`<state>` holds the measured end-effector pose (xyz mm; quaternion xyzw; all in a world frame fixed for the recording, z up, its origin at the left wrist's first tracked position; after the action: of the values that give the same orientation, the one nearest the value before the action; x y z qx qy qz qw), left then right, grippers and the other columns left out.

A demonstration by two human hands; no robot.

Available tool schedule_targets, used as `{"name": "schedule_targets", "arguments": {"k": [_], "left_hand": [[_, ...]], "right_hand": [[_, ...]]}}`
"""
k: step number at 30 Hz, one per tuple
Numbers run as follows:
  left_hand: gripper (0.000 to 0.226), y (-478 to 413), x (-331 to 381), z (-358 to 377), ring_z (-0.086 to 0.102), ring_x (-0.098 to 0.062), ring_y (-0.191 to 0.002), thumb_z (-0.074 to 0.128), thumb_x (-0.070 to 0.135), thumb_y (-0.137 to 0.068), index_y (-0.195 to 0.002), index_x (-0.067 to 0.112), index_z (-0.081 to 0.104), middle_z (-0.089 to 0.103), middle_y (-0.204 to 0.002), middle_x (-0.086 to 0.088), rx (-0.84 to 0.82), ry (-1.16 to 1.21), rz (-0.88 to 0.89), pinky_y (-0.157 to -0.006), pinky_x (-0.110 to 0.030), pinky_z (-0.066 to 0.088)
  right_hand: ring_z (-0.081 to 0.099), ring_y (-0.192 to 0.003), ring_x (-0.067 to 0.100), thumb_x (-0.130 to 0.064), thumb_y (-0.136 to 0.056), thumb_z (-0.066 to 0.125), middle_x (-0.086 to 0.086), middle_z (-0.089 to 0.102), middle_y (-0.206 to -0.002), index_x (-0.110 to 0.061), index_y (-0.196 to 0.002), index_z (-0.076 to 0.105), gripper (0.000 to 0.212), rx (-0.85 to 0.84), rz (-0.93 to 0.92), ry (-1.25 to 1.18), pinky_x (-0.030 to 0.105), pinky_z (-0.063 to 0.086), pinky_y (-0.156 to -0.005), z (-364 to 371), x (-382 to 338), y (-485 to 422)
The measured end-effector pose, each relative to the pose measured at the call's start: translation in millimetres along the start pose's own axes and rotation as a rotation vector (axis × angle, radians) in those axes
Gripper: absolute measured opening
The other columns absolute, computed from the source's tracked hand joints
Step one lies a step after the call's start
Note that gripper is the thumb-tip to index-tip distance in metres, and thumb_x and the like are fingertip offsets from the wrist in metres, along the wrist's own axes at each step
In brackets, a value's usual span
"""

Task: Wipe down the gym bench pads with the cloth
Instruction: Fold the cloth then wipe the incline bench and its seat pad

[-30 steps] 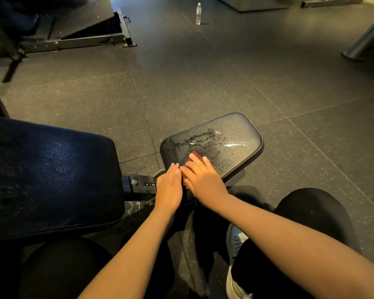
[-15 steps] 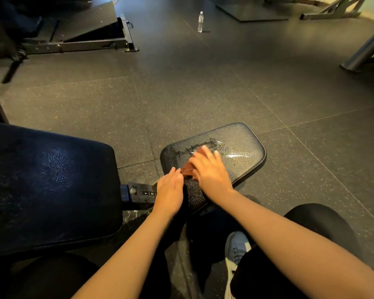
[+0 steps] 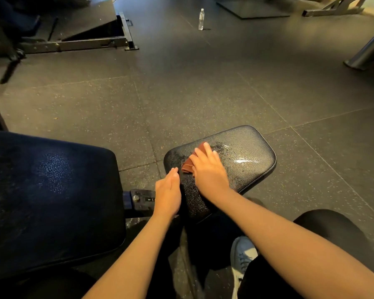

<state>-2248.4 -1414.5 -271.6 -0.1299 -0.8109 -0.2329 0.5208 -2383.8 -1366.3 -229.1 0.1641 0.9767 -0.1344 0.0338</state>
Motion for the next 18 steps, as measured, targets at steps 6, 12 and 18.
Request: {"name": "schedule_targets", "arguments": {"k": [6, 12, 18], "left_hand": [[0.06, -1.9, -3.2, -1.8, 0.048, -0.027, -0.135, 0.024, 0.045, -0.1, -0.144, 0.016, 0.053, 0.055, -0.144, -0.014, -0.02, -0.066, 0.034, -0.116, -0.048, 0.034], [0.063, 2.0, -0.2, 7.9, 0.024, -0.017, -0.151, 0.01, 0.036, -0.103, -0.152, 0.009, 0.04, 0.032, -0.161, -0.008, -0.041, -0.128, 0.065, -0.125, -0.035, 0.013], [0.065, -3.7, -4.7, -0.2, 0.045, -0.022, -0.137, 0.026, 0.05, -0.091, -0.139, 0.021, 0.059, 0.056, -0.145, -0.001, 0.067, -0.001, 0.009, -0.118, -0.047, 0.032]], "right_hand": [[0.026, -0.148, 0.031, -0.026, -0.097, 0.055, 0.001, 0.053, -0.141, -0.018, -0.128, 0.059, 0.032, -0.12, -0.264, -0.016, 0.049, 0.029, -0.118, 2.4, -18.1, 19.9], [0.013, -0.153, 0.034, -0.016, -0.094, 0.062, 0.008, 0.04, -0.156, -0.013, -0.14, 0.052, 0.047, 0.01, 0.069, -0.011, 0.049, 0.009, -0.123, -6.3, 0.6, 4.4], [0.025, -0.149, 0.033, -0.025, -0.096, 0.06, 0.006, 0.051, -0.145, -0.015, -0.131, 0.058, 0.036, -0.131, -0.238, -0.012, 0.046, 0.026, -0.118, 2.4, -24.2, 21.2]]}}
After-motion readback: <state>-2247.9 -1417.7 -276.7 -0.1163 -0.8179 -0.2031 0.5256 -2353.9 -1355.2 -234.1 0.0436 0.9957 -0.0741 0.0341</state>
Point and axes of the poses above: each hand's wrist, its own y-axis away from the middle knuckle, its own z-axis out of the palm, x = y × z, the point moved 4 cm from there along -y, towards the middle knuckle
